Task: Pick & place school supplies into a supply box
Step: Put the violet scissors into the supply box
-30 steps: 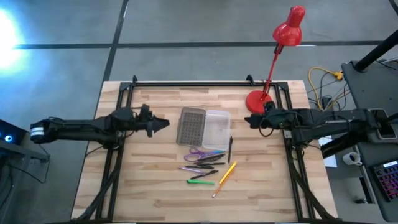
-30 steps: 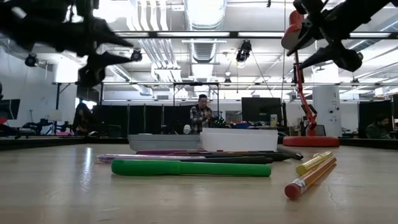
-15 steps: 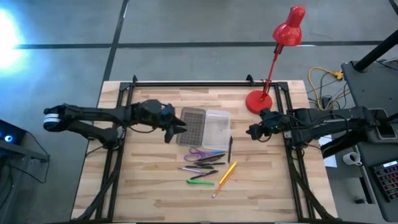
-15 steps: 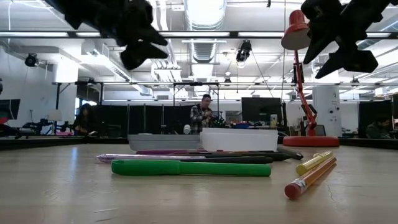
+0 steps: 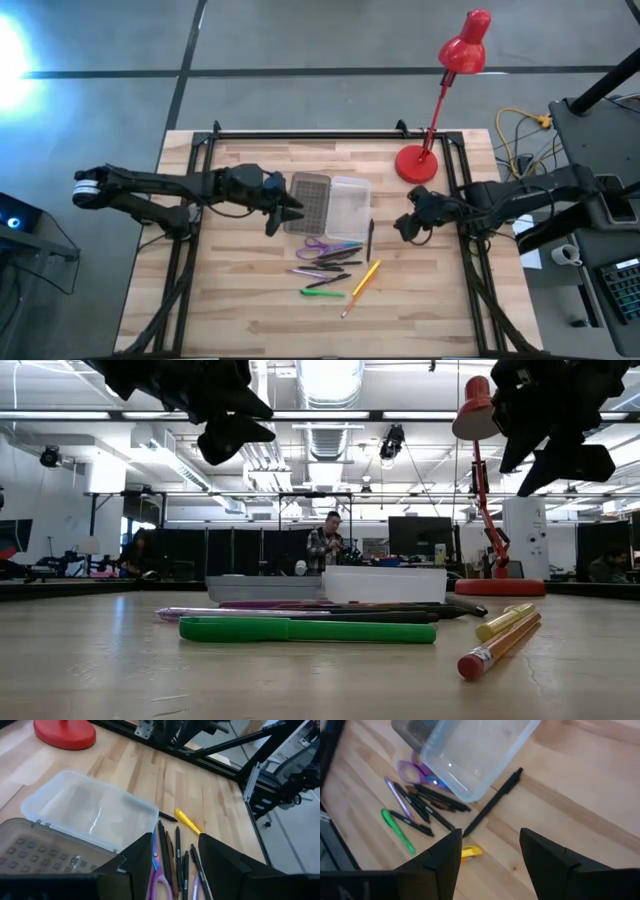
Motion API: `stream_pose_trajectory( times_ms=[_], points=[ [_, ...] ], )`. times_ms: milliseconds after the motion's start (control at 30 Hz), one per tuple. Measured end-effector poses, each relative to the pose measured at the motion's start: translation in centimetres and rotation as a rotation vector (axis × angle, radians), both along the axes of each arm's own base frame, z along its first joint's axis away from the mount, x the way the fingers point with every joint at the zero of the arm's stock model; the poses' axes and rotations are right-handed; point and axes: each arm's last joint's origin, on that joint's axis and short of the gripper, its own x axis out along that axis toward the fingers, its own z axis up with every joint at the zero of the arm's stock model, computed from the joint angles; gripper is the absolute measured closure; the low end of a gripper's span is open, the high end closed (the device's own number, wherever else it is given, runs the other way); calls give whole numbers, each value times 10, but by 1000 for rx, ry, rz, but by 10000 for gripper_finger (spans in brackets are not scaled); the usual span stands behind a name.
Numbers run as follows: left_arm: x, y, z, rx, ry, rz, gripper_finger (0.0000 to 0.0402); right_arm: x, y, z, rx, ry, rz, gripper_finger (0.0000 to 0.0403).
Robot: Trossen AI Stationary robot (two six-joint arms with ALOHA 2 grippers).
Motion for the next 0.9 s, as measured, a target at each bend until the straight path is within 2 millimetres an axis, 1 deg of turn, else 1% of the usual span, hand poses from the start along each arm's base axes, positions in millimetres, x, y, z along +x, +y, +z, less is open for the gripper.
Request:
stream_pose_trajectory(
  times_ms=[133,233,400,467,533,600,767,900],
  points=[
    [3,-3,-4,-2,23,-9,257,2,6,-5,-7,41,31,212],
    [5,-4,-8,20,44,-17,257,1,10,-8,4,73,23,211],
    [9,-2,-18,72,94,38,257,0,16,-16,18,151,9,211],
    [11,-3,-20,85,105,29,257,2,20,-19,32,165,19,211],
    [13,-8,-23,106,116,0,257,3,25,-22,54,188,26,211],
    [14,-15,-28,167,139,-56,257,5,30,-26,70,214,17,211],
    [18,-40,-40,443,178,-208,271,8,43,-36,95,275,13,211],
    [20,-53,-47,509,181,-291,284,11,52,-38,115,307,30,211]
  ],
)
